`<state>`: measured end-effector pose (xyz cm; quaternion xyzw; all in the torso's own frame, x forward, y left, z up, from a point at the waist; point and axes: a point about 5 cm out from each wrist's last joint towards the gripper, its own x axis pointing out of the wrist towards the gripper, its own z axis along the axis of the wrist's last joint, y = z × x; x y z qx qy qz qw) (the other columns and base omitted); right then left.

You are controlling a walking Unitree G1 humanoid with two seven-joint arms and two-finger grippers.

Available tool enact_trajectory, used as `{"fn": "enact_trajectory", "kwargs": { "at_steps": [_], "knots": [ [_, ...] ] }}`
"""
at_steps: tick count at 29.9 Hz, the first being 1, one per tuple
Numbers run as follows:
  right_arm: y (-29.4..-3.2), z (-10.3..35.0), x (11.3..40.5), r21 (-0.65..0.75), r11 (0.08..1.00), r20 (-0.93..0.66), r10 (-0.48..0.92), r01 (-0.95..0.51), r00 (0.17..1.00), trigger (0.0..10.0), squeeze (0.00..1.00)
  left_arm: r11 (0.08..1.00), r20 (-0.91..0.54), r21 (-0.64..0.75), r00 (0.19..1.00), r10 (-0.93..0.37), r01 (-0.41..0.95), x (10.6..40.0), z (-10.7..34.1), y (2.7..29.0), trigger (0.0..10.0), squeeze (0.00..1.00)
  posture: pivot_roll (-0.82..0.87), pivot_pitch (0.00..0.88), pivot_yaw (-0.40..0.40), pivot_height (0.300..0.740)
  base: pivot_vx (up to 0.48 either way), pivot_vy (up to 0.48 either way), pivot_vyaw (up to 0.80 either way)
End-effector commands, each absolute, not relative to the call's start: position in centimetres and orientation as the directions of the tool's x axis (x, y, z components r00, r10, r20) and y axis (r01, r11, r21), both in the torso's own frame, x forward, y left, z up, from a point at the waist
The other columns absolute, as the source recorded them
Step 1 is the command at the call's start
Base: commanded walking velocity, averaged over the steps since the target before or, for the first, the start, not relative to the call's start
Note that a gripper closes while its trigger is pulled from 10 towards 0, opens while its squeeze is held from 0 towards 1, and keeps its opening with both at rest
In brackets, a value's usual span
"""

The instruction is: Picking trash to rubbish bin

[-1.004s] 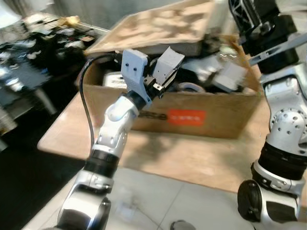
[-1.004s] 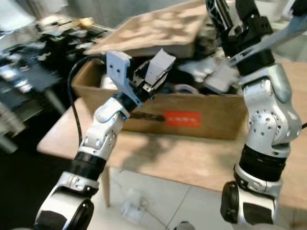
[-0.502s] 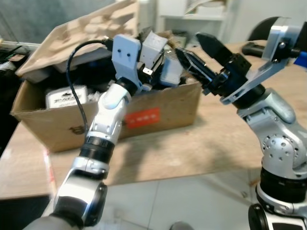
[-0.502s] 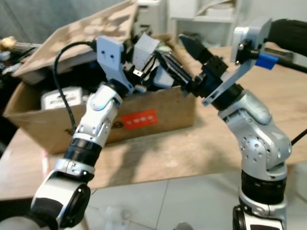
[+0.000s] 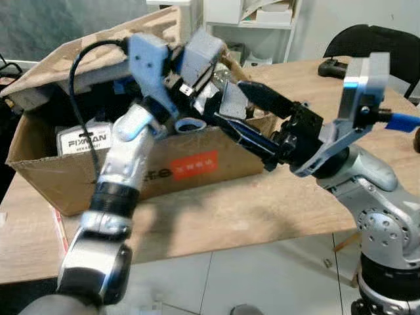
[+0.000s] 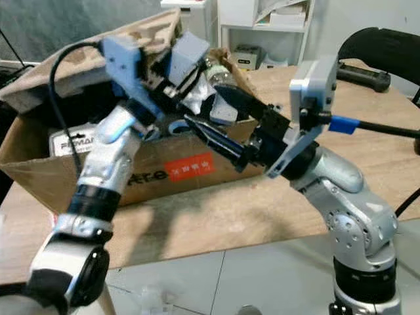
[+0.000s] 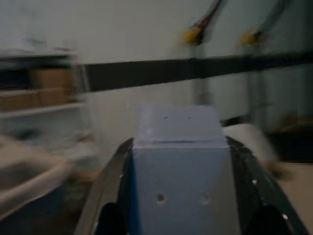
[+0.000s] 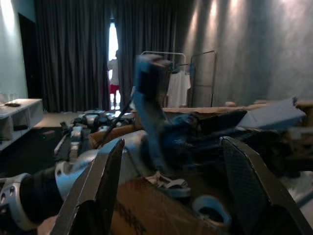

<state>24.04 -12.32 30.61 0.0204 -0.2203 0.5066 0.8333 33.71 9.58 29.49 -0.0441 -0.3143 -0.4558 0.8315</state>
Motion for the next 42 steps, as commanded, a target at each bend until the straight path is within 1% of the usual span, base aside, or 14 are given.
{"fn": "enact_trajectory", "kwargs": {
  "at_steps": [1,2,4,5,6,9,11,12,15,19,29,32,36,42],
  "knots": [
    [-11.8,30.5,23.4,-0.210,0.447,0.368,0.860,-0.870,0.353,10.0,0.00,0.432,0.587,0.228,0.230,-0.776,0.873,32.0,30.6,10.3,10.0,0.00,-0.15,0.093,0.093,0.740,0.000,0.000,0.00],
    [-11.8,30.5,23.4,-0.210,0.447,0.368,0.860,-0.870,0.353,10.0,0.00,0.432,0.587,0.228,0.230,-0.776,0.873,32.0,30.6,10.3,10.0,0.00,-0.15,0.093,0.093,0.740,0.000,0.000,0.00],
    [-11.8,30.3,23.4,-0.209,0.442,0.362,0.863,-0.872,0.351,10.0,0.00,0.304,0.563,0.248,0.119,-0.818,0.920,30.7,30.5,10.6,10.0,0.00,-0.15,0.090,0.088,0.740,0.000,0.000,0.00],
    [-11.8,30.3,23.4,-0.209,0.442,0.362,0.863,-0.872,0.351,10.0,0.00,0.304,0.563,0.248,0.119,-0.818,0.920,30.7,30.5,10.6,10.0,0.00,-0.15,0.090,0.088,0.740,0.000,0.000,0.00],
    [-11.8,30.3,23.4,-0.209,0.441,0.360,0.864,-0.873,0.351,10.0,0.00,0.235,0.550,0.259,0.057,-0.833,0.937,30.0,30.4,10.9,10.0,0.00,-0.15,0.090,0.088,0.740,0.000,0.000,0.00],
    [-11.8,30.3,23.5,-0.209,0.440,0.359,0.865,-0.873,0.350,10.0,0.00,0.199,0.546,0.267,0.021,-0.837,0.943,29.6,30.5,11.2,10.0,0.00,-0.15,0.090,0.086,0.740,0.000,0.000,0.00],
    [-11.8,30.4,23.7,-0.210,0.448,0.356,0.863,-0.869,0.359,10.0,0.00,0.297,0.596,0.256,0.092,-0.798,0.920,30.5,31.4,12.6,10.0,0.00,-0.15,0.087,0.083,0.740,0.000,0.000,0.00],
    [-11.8,30.4,23.7,-0.210,0.448,0.356,0.863,-0.869,0.359,10.0,0.00,0.297,0.596,0.256,0.092,-0.798,0.920,30.5,31.4,12.6,10.0,0.00,-0.15,0.087,0.083,0.740,0.000,0.000,0.00],
    [-11.9,30.3,24.1,-0.207,0.473,0.349,0.854,-0.856,0.386,10.0,0.00,0.391,0.563,0.265,0.188,-0.805,0.881,31.3,31.2,13.2,10.0,0.00,-0.15,0.089,0.083,0.740,0.000,0.000,0.00],
    [-12.0,30.3,24.3,-0.203,0.490,0.347,0.845,-0.848,0.406,10.0,0.00,0.398,0.523,0.269,0.214,-0.825,0.877,31.5,30.8,13.7,10.0,0.00,-0.15,0.091,0.085,0.740,0.000,0.000,0.00],
    [-12.2,30.0,24.5,-0.201,0.505,0.333,0.841,-0.839,0.426,10.0,0.00,0.498,0.339,0.304,0.396,-0.853,0.812,32.2,29.3,19.2,10.0,0.00,-0.14,0.093,0.088,0.740,0.000,0.000,0.00],
    [-12.1,30.0,24.5,-0.199,0.506,0.329,0.841,-0.839,0.430,10.0,0.00,0.583,0.215,0.357,0.543,-0.812,0.730,32.7,28.6,22.2,10.0,0.00,-0.13,0.094,0.086,0.740,0.000,0.000,0.00],
    [-12.1,29.9,24.7,-0.199,0.509,0.326,0.840,-0.837,0.433,10.0,0.00,0.614,0.120,0.399,0.626,-0.771,0.681,33.0,27.9,23.6,10.0,0.00,-0.13,0.093,0.086,0.740,0.000,0.000,0.00],
    [-12.0,29.9,24.8,-0.198,0.510,0.326,0.839,-0.837,0.435,10.0,0.00,0.611,0.059,0.428,0.654,-0.754,0.666,32.9,27.6,24.7,10.0,0.00,-0.12,0.093,0.089,0.740,0.000,0.000,0.00]
  ]
}}
